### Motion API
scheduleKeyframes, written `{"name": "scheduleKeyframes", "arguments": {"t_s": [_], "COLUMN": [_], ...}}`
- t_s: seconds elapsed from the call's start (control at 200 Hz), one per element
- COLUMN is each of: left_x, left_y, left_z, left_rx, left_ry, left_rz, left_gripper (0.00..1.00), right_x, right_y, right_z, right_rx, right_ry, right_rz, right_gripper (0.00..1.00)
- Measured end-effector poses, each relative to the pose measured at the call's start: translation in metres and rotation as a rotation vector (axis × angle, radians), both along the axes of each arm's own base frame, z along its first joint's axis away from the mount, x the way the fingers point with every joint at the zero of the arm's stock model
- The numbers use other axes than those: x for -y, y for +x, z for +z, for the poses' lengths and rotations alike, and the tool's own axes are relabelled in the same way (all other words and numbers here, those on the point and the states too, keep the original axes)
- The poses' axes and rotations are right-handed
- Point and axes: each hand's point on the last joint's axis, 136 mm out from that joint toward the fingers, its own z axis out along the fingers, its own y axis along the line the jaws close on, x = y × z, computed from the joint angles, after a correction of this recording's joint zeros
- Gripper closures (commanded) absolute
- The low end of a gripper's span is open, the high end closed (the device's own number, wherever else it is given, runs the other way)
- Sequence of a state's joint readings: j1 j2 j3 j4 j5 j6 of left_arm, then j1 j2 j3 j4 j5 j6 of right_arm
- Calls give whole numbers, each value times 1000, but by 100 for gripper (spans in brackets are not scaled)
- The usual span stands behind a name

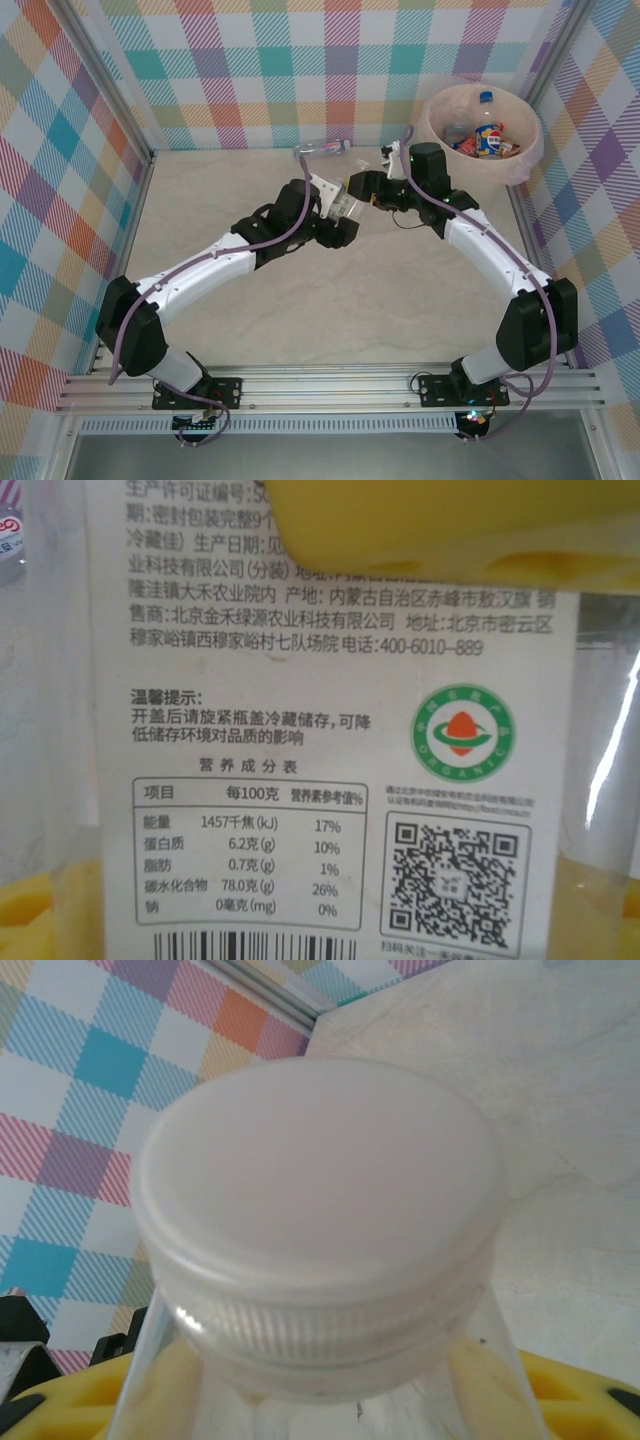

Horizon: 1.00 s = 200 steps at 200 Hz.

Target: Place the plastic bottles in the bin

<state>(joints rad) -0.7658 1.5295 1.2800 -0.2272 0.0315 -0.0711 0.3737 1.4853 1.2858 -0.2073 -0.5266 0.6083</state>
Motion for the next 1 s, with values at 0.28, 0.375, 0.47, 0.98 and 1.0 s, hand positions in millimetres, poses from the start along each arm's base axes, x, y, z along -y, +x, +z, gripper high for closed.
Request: {"name": "scheduleKeyframes", "arguments": {"t_s": [0.28,0.375,0.47,0.98,1.0], "left_x": [3,-7,-17,-41,-41], "left_y": [3,2,4,12,13], "left_z": [20,26,29,13,13], "left_rx": [26,49,69,66,66], "left_ry": [-73,-82,-83,-37,-37], "left_rz": [16,54,106,237,239], "left_gripper": [0,0,0,0,0], "right_x": [72,128,183,275,275], "right_y": [40,60,72,147,150], "right_z": [61,98,130,120,118], "right_rx": [169,255,325,234,225], "right_ry": [-142,-175,-210,-407,-409], "right_rz": [-216,-371,-535,-695,-683], "right_gripper": [52,53,53,38,34]}}
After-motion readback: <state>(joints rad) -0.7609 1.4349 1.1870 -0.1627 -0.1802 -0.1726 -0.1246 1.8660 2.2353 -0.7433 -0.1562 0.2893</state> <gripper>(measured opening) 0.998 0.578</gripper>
